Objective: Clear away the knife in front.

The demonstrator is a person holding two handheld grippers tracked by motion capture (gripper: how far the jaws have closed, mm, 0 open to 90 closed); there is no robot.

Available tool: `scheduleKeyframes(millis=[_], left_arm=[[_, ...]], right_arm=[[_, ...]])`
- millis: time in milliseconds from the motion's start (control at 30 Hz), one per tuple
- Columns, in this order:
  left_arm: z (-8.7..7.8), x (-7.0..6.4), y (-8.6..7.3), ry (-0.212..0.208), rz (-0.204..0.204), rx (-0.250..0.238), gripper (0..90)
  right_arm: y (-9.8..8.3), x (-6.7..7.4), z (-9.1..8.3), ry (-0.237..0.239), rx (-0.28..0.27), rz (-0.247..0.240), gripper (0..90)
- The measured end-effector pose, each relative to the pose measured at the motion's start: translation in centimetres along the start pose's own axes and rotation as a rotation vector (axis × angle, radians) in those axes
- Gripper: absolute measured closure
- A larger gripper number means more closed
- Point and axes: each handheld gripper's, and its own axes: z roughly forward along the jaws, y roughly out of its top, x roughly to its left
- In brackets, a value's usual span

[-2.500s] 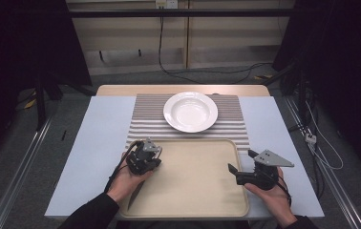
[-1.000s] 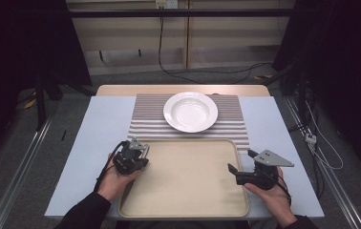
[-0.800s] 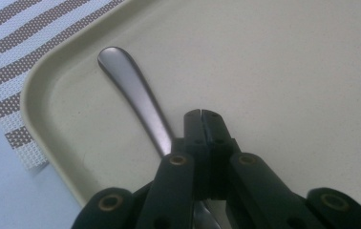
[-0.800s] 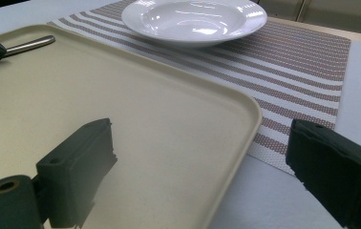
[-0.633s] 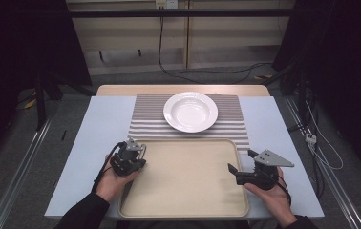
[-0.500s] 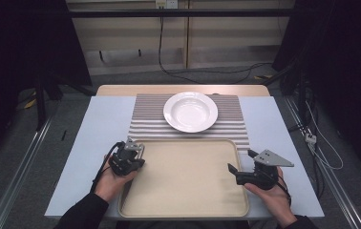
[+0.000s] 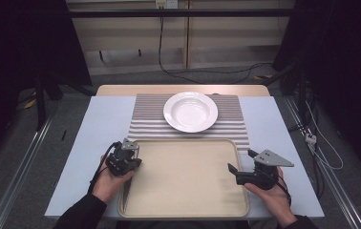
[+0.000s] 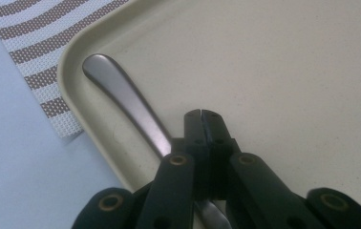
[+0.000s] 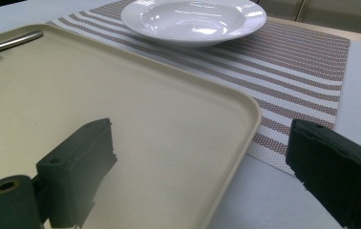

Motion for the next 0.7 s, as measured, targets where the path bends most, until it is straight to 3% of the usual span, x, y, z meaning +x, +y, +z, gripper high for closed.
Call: scheduleKeyframes(millis=[200,400,533,700], left_arm=[[0.0,0.0,-0.1,-0.007,-0.007,-0.009,89.4],[-0.1,-0.3,0.0,-0.023,0.012,-0.044,81.8],[-0.5,-0.5,0.1,-0.022,0.011,-0.1,68.6],[-1.1,-0.7,0.1,-0.001,-0.006,-0.169,39.1]], right_arm=[[0.0,0.0,0.0,0.001,-0.001,0.0,9.4],[0.0,-0.1,-0.1,0.002,-0.003,0.003,9.4],[0.0,-0.1,0.0,0.0,-0.002,0.004,9.4],[0.0,0.0,-0.2,-0.006,-0.003,0.005,9.4]])
